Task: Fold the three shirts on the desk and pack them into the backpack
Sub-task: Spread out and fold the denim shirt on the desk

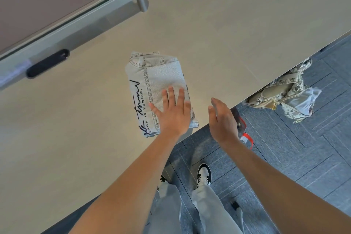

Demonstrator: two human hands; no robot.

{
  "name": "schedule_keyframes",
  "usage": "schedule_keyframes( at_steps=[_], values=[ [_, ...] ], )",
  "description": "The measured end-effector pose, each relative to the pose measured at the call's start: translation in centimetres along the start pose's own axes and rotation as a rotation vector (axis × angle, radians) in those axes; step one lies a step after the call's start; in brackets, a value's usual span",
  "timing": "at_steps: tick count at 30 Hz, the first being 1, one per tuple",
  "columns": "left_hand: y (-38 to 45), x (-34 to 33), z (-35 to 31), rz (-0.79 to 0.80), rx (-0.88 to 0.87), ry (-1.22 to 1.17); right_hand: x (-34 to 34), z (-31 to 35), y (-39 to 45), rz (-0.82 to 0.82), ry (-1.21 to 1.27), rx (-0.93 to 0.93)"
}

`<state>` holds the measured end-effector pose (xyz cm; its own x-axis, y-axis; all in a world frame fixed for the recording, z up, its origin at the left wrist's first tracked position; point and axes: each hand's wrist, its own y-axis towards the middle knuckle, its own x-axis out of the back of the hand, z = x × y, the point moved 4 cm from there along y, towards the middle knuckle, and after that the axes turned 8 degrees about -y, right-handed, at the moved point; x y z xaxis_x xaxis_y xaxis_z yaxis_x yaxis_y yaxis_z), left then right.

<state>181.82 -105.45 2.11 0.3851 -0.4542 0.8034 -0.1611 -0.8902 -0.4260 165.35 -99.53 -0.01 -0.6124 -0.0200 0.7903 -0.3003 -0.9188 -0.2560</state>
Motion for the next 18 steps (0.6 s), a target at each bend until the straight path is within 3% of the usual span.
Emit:
schedule_keyframes(
  at_steps=[4,8,12,14,18],
  values=[
    [-0.8,5.5,2.3,-0.243,-0.084,-0.273,0.9,4.1,0.1,-0.07,0.098,0.051],
    [0.4,9.9,5.1,-0.387,-0.17,-0.241,1.2,11.3,1.3,-0.134,0.106,0.086],
    [5.0,10.3,6.3,-0.213,-0.195,0.05,-0.7,16.8,2.7,-0.181,-0.081,0.158],
    [6.9,9.5,7.0,-0.13,-0.201,0.132,-3.1,16.3,3.1,-0.162,-0.255,0.156],
    [9.4,6.9,8.6,-0.124,-0.218,0.2,-6.8,12.7,3.1,-0.116,-0.483,0.106]
  ],
)
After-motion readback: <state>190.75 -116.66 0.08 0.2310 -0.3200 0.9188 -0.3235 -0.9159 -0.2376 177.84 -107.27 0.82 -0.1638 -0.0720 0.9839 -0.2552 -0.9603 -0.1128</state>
